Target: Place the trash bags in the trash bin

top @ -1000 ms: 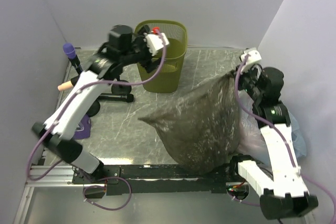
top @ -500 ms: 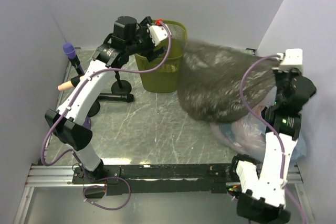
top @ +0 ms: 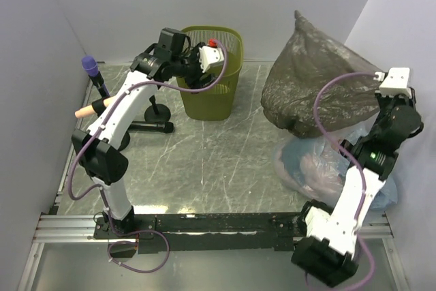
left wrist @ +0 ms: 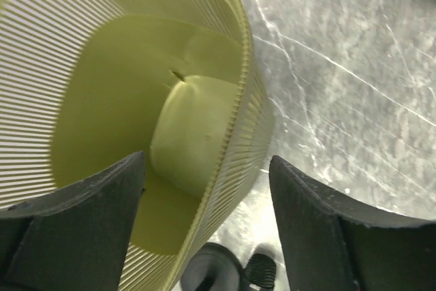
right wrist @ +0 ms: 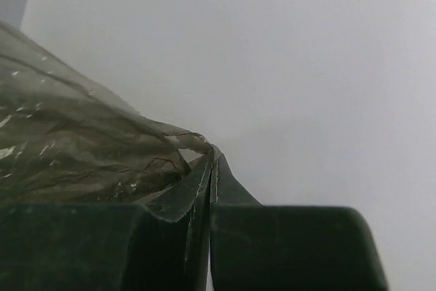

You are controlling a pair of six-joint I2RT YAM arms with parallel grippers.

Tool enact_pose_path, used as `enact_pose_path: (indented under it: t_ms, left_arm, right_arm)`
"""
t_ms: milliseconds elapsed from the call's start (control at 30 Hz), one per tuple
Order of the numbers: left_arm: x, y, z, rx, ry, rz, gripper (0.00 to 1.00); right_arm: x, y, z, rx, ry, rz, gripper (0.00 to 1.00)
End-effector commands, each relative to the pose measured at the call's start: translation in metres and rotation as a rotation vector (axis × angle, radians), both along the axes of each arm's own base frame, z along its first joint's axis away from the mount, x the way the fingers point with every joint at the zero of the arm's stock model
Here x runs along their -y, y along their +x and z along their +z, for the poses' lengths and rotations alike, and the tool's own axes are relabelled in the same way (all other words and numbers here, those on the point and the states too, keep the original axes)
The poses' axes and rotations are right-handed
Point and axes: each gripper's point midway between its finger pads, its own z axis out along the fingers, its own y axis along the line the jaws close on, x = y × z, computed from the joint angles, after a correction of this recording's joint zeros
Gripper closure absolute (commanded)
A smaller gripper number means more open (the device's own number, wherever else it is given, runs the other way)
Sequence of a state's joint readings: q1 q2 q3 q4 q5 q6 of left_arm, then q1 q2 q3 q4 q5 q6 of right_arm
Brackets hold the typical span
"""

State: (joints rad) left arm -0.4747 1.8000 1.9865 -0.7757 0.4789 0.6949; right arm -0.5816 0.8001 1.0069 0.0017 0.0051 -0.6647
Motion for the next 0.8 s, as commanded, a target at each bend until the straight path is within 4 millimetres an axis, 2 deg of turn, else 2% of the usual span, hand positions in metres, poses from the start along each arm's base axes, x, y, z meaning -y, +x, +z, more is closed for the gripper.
enact_pose_path:
  t_ms: [0,100,133,200,300,333,433,600,767]
  left_arm:
    - [0.010,-0.001,0.002,-0.001,-0.028,-0.048,0.26]
    - [0.016,0.002,-0.003,-0.004,-0.032,-0.062,0.39]
    - [0.017,0.002,-0.006,-0.006,-0.026,-0.072,0.45]
    - [0.020,-0.001,-0.009,-0.008,-0.011,-0.098,0.62]
    - [0.026,-0.009,-0.014,-0.009,0.022,-0.133,0.94]
    - [0.028,-0.013,-0.013,-0.006,0.026,-0.144,0.98]
    - [0.032,-0.028,-0.005,0.002,0.010,-0.174,0.99]
    - [0.033,-0.060,0.015,0.042,-0.008,-0.221,0.99]
    - [0.036,-0.091,0.028,0.003,-0.045,-0.282,0.99]
  right_arm:
    - [0.012,0.014,0.013,0.005,-0.059,0.033,1.00]
    - [0.022,0.017,0.015,0.006,-0.018,0.020,1.00]
    - [0.024,0.014,0.022,0.023,-0.026,0.001,1.00]
    - [0.028,0.005,0.037,0.078,-0.007,-0.043,1.00]
    - [0.021,0.000,0.051,0.115,0.034,-0.031,1.00]
    - [0.018,0.001,0.045,0.095,0.051,-0.015,1.00]
    - [0.014,0.007,0.034,0.070,0.039,0.022,1.00]
    - [0.019,0.006,0.036,0.075,0.002,-0.003,1.00]
    - [0.021,0.010,0.034,0.064,0.009,0.003,1.00]
